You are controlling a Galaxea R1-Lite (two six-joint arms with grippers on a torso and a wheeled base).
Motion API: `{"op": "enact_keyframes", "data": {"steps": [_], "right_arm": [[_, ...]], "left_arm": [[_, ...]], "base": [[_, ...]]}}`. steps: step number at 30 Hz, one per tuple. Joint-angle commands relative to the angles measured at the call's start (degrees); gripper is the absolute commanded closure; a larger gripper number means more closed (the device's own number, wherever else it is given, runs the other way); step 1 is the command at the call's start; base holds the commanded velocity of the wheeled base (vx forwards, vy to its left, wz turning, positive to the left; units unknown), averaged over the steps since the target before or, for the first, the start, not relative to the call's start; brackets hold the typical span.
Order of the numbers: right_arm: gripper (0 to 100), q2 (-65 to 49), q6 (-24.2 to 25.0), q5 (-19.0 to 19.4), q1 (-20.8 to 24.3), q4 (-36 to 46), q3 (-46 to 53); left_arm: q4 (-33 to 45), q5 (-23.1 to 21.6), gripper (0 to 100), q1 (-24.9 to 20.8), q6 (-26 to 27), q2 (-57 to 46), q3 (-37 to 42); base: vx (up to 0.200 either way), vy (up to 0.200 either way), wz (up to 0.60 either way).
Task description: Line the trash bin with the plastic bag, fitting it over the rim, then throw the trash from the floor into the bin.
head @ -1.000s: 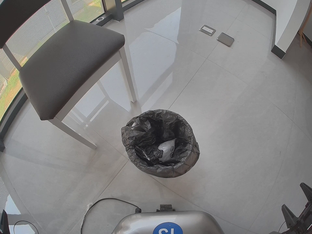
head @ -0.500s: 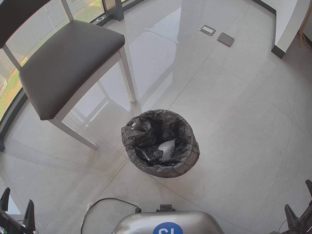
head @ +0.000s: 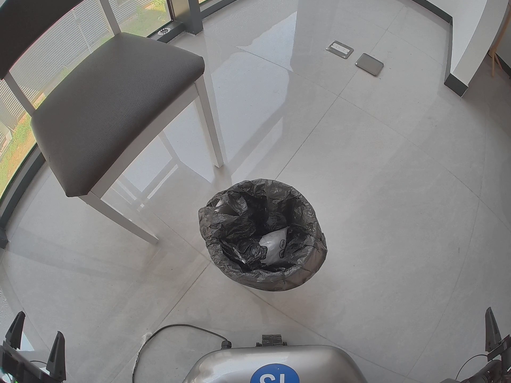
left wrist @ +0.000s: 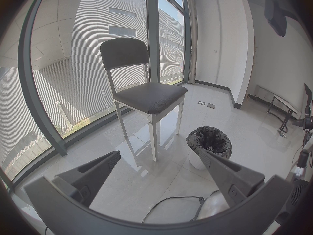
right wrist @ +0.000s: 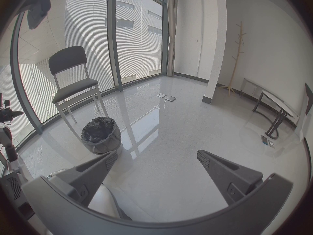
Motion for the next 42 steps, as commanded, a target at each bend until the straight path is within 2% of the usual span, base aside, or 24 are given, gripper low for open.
{"op": "enact_keyframes", "data": {"steps": [1, 5, 9, 15, 42], "right_arm": [[0, -0.66, 0.84, 1.2, 0.01, 0.12, 0.99], [0, -0.66, 3.3, 3.31, 0.01, 5.92, 0.55], [0, -0.66, 4.09, 4.19, 0.1, 4.16, 0.9], [0, -0.66, 5.06, 3.48, 0.01, 4.16, 0.9], [0, -0.66, 4.53, 3.75, -0.08, 4.16, 0.9]], "left_arm": [[-0.03, 0.03, 0, 0.04, -0.03, -0.63, 1.01], [-0.03, 0.03, 0, 0.04, -0.03, -0.63, 1.01], [-0.03, 0.03, 0, 0.04, -0.03, -0.63, 1.01], [-0.03, 0.03, 0, 0.04, -0.03, -0.63, 1.01], [-0.03, 0.03, 0, 0.04, -0.03, -0.63, 1.01]], "base": [[0.0, 0.0, 0.0], [0.0, 0.0, 0.0], [0.0, 0.0, 0.0], [0.0, 0.0, 0.0], [0.0, 0.0, 0.0]]}}
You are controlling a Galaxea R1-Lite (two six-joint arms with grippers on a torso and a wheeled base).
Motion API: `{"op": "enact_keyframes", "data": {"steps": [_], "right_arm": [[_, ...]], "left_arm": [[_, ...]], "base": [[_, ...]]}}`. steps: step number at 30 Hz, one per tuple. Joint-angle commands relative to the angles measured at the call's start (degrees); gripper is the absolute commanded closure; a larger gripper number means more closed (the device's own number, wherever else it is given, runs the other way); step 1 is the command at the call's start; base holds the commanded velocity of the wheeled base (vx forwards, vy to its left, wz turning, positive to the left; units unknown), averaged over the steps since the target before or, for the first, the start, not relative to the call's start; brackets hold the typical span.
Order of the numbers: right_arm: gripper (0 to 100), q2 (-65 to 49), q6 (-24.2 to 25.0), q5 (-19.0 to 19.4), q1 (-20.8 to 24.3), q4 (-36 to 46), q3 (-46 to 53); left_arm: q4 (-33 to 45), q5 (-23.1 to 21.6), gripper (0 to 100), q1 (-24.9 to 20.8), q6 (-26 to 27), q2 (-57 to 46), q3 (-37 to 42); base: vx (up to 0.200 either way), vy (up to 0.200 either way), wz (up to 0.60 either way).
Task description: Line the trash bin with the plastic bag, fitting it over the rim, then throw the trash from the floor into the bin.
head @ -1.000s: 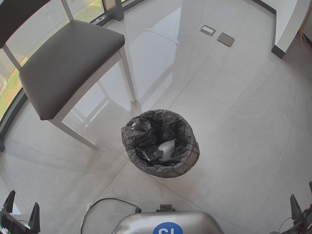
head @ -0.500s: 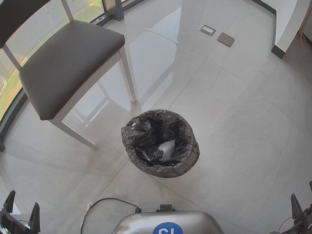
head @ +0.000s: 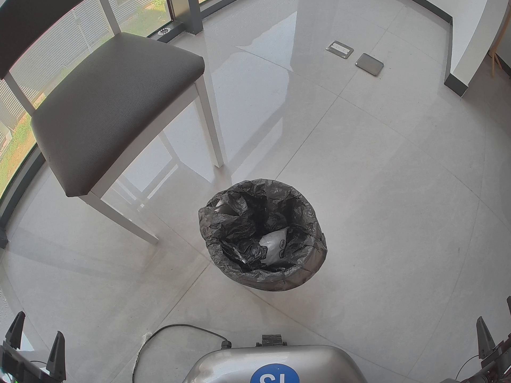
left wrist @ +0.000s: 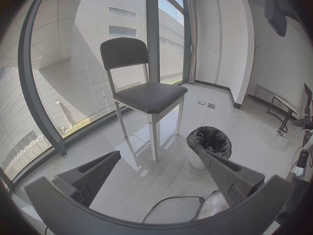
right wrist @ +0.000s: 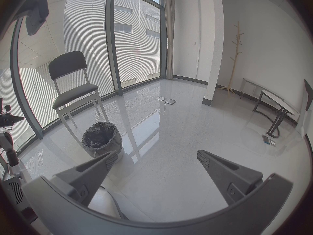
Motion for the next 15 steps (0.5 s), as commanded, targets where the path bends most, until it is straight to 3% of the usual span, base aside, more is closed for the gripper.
{"op": "enact_keyframes", "data": {"steps": [1, 15], "right_arm": [[0, -0.74, -0.01, -0.02, 0.01, 0.02, 0.9], [0, -0.74, -0.01, -0.02, 0.01, 0.02, 0.9]], "left_arm": [[-0.02, -0.01, 0, 0.01, 0.01, -0.77, 1.01], [-0.02, -0.01, 0, 0.01, 0.01, -0.77, 1.01]], "base": [[0.0, 0.0, 0.0], [0.0, 0.0, 0.0]]}}
